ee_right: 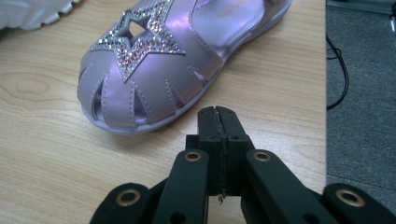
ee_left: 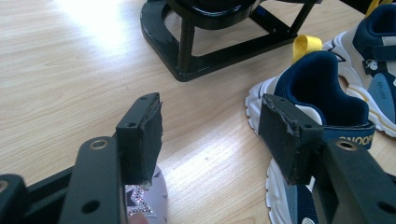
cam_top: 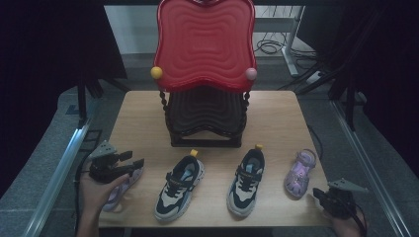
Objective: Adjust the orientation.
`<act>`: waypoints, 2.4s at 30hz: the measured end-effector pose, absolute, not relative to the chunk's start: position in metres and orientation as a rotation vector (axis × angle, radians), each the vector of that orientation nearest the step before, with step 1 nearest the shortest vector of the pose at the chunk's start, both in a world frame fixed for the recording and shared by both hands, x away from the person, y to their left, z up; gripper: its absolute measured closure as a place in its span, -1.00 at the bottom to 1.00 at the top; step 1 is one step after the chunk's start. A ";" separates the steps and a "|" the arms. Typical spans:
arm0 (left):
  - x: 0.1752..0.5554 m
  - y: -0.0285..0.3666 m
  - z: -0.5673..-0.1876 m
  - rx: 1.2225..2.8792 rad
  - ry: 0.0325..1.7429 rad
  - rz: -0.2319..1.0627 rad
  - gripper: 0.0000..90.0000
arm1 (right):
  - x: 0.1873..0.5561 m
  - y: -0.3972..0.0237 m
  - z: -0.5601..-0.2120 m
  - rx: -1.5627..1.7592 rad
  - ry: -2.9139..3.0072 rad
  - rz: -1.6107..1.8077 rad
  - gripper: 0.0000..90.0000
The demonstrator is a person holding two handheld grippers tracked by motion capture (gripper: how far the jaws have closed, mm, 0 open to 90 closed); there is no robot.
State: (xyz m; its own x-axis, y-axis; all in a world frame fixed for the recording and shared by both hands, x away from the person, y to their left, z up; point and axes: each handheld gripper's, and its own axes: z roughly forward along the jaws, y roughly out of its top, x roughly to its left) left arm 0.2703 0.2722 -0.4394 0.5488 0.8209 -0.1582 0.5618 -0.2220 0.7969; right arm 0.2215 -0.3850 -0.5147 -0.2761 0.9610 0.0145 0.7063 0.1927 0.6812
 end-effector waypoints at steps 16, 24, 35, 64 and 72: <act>0.271 0.275 -0.441 1.914 1.148 0.384 -0.11 | 0.231 -0.370 -0.521 1.518 2.099 0.780 1.00; 0.272 0.277 -0.442 1.915 1.154 0.381 -0.12 | 0.231 -0.365 -0.518 1.496 2.112 0.764 1.00; 0.272 0.278 -0.442 1.918 1.158 0.377 -0.12 | 0.231 -0.357 -0.513 1.458 2.129 0.760 1.00; 0.273 0.278 -0.444 1.933 1.154 0.374 -0.13 | 0.241 -0.321 -0.512 1.370 2.190 0.765 1.00; 0.274 0.278 -0.445 1.939 1.156 0.372 -0.13 | 0.245 -0.310 -0.513 1.372 2.177 0.758 1.00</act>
